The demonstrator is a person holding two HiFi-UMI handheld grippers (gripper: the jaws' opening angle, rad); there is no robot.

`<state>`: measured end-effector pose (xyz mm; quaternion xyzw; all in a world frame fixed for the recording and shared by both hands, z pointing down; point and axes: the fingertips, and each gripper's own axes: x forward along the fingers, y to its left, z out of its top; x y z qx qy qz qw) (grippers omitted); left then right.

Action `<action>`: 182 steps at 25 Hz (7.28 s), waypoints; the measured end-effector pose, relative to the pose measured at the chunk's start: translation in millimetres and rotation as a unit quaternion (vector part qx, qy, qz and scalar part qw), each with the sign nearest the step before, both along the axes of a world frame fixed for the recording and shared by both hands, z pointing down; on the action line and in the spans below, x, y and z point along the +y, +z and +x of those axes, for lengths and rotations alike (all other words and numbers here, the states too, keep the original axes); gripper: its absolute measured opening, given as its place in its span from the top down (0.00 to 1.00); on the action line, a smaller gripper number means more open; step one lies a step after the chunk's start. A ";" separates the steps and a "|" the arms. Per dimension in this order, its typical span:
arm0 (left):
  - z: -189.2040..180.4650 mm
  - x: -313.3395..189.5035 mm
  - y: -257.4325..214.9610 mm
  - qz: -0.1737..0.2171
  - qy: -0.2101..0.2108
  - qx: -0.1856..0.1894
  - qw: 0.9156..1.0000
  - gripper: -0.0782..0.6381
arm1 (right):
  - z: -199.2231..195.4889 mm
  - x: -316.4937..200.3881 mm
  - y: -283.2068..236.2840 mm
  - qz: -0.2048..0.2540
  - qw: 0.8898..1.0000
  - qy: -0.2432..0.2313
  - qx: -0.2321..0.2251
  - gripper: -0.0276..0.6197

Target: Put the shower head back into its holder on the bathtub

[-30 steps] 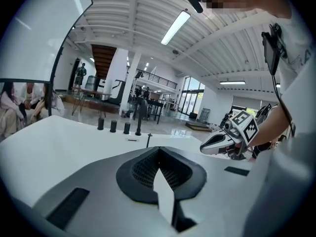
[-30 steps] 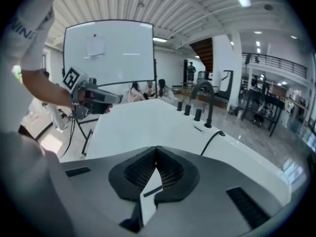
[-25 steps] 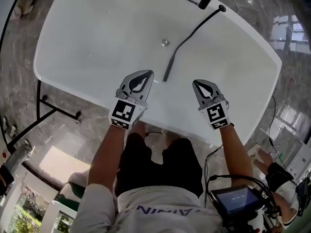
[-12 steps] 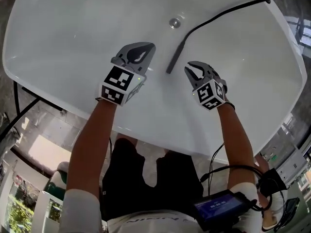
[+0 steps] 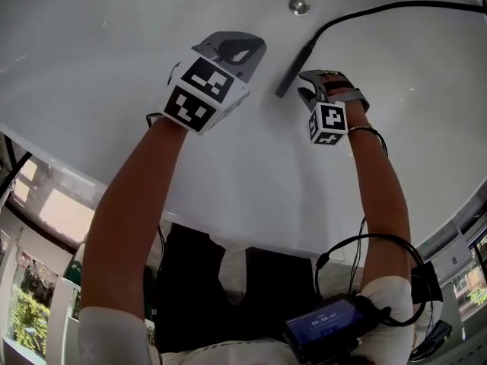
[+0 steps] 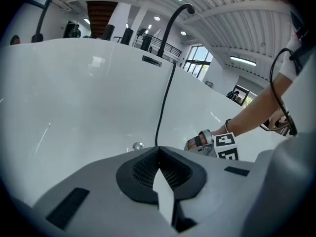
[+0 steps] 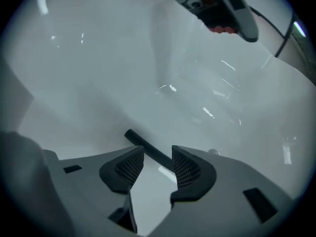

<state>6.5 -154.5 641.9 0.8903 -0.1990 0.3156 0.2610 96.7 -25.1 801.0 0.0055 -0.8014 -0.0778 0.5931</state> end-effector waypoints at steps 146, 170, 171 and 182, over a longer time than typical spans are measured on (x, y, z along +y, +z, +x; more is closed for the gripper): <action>53.3 29.3 -378.6 0.056 -0.151 0.196 0.967 0.87 | 288.8 -315.4 -638.7 0.357 0.583 0.561 -0.466 0.75; 30.3 24.7 -329.5 0.024 -0.177 0.181 0.967 0.87 | 288.4 -364.0 -520.7 0.309 0.632 0.583 -0.406 0.75; 29.7 24.8 -329.6 0.025 -0.177 0.180 0.967 0.87 | 288.2 -364.1 -519.2 0.308 0.634 0.582 -0.405 0.75; 17.9 29.9 -324.9 0.020 -0.187 0.171 0.967 0.87 | 289.7 -367.9 -502.2 0.306 0.645 0.585 -0.385 0.75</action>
